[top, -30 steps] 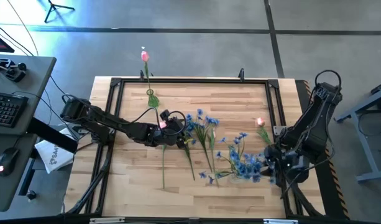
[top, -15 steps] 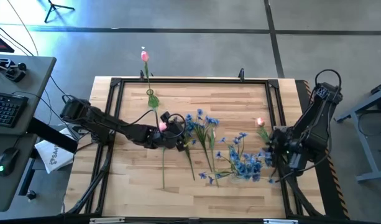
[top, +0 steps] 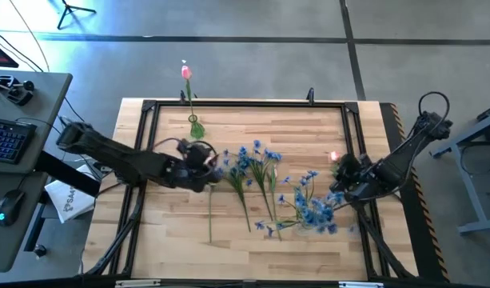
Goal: Sort flowers into vase by color
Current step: Put the left pink tulip into the green vase
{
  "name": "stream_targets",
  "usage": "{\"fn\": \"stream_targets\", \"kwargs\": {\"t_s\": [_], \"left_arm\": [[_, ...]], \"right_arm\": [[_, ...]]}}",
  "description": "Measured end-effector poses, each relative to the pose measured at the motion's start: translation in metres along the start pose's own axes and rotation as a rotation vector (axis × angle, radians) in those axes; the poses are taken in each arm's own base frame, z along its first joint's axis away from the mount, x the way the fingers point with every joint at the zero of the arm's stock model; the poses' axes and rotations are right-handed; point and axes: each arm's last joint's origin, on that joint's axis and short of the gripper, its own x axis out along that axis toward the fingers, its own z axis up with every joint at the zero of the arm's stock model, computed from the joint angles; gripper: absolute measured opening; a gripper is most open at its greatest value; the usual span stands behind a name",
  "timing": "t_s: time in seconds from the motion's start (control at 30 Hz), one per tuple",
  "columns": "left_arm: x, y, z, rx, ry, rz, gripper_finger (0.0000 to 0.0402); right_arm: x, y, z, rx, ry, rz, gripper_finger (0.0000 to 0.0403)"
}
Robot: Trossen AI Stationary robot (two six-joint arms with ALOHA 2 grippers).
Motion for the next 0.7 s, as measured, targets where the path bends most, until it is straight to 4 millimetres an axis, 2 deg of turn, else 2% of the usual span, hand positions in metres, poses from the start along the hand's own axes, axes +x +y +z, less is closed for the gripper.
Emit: {"fn": "stream_targets", "kwargs": {"t_s": [0.13,0.27,0.5,0.7], "left_arm": [[-0.013,0.023,-0.012,-0.046,0.195,-0.002,0.0133],[-0.012,0.026,-0.031,-0.087,0.281,-0.014,0.0133],[0.01,0.01,-0.071,-0.224,0.432,-0.134,0.016],[0.021,-0.015,-0.085,-0.285,0.51,-0.303,0.0195]], "right_arm": [[0.026,0.007,-0.003,-0.019,-0.012,0.045,0.0088],[0.047,0.009,-0.005,-0.026,-0.045,0.066,0.0087],[0.066,0.0,-0.009,0.033,-0.123,-0.019,0.0087],[0.084,-0.004,-0.019,0.142,-0.187,0.001,0.0087]]}}
